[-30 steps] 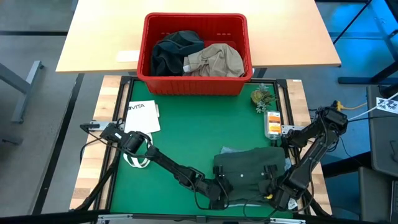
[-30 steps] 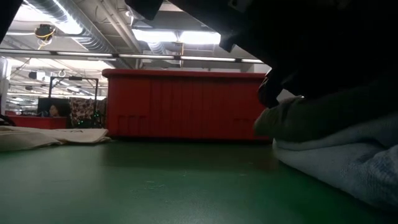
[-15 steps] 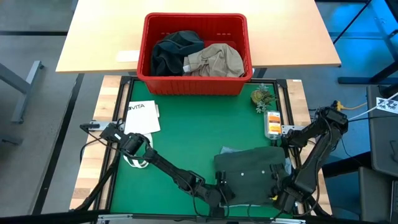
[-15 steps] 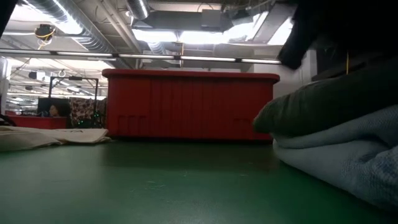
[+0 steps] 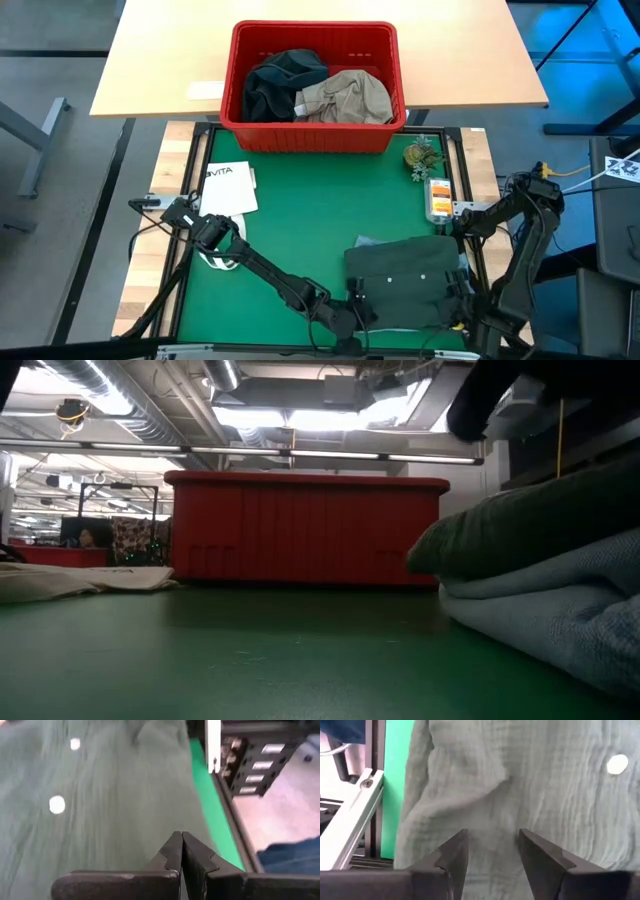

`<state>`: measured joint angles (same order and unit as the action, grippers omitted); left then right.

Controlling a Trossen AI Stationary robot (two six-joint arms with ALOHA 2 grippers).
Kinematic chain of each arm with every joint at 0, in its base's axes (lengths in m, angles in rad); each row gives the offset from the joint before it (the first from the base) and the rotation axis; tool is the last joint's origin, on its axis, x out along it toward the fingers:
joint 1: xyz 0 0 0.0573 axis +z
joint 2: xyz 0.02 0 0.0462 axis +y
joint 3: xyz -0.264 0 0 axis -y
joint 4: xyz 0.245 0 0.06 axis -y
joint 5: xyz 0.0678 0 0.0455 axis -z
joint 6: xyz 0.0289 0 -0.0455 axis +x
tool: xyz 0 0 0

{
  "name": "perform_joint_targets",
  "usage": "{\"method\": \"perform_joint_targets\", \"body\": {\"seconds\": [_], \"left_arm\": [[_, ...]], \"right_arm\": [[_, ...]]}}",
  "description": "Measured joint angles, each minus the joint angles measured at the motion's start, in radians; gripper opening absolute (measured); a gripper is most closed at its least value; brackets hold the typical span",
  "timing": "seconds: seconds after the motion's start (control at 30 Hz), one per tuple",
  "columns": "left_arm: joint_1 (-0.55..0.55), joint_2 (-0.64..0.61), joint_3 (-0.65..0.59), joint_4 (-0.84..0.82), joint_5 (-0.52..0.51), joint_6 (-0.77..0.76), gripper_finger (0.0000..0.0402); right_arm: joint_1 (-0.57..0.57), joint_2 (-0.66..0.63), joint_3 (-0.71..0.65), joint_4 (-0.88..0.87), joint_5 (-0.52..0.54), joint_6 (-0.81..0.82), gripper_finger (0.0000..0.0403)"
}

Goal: Fold Laundry from Bin
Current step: Stack the green shirt on top of the light blue jeans

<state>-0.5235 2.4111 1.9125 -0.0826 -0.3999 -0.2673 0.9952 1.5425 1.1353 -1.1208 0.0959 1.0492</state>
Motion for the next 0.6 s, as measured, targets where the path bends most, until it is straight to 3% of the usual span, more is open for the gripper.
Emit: {"method": "perform_joint_targets", "body": {"seconds": [0.6], "left_arm": [[-0.035,0.000,0.000,-0.177,0.051,-0.123,0.0000]], "right_arm": [[0.113,0.000,-0.072,0.083,-0.022,0.181,0.0174]]}}
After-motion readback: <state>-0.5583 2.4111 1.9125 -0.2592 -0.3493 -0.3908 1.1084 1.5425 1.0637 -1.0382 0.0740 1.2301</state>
